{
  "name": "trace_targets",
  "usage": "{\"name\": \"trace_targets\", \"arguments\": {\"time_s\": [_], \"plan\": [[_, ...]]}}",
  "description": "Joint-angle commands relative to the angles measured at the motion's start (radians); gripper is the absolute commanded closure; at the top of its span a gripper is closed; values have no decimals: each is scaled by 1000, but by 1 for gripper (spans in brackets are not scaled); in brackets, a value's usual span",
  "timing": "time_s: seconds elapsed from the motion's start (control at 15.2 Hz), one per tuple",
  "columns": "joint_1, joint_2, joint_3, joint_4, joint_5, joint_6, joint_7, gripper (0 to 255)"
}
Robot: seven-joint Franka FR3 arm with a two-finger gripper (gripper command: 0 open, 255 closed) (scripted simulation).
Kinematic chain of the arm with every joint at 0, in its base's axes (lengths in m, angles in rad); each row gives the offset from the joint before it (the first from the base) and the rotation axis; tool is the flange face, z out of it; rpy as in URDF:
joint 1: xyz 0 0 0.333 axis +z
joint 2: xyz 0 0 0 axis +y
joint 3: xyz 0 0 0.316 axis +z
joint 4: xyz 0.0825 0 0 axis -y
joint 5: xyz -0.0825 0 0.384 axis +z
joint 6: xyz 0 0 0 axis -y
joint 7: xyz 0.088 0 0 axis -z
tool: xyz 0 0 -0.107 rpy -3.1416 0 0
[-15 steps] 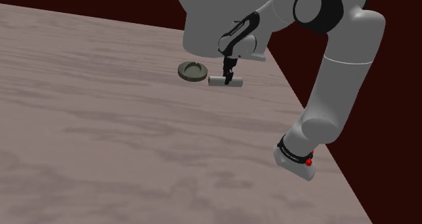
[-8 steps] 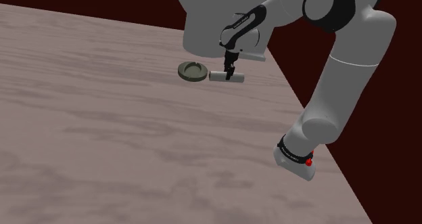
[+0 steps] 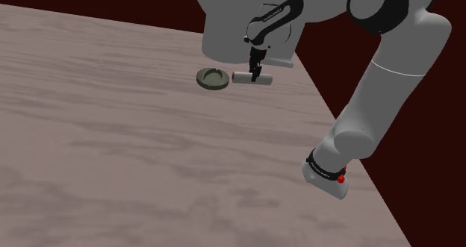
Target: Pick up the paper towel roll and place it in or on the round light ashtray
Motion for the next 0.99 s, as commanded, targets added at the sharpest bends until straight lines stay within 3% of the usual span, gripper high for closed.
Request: {"name": "trace_targets", "arguments": {"time_s": [0.0, 0.2, 0.92], "plan": [[2, -18, -2, 10, -12, -27, 9, 255], [4, -37, -3, 20, -23, -54, 17, 255], [5, 323, 70, 546, 104, -243, 72, 255]]}}
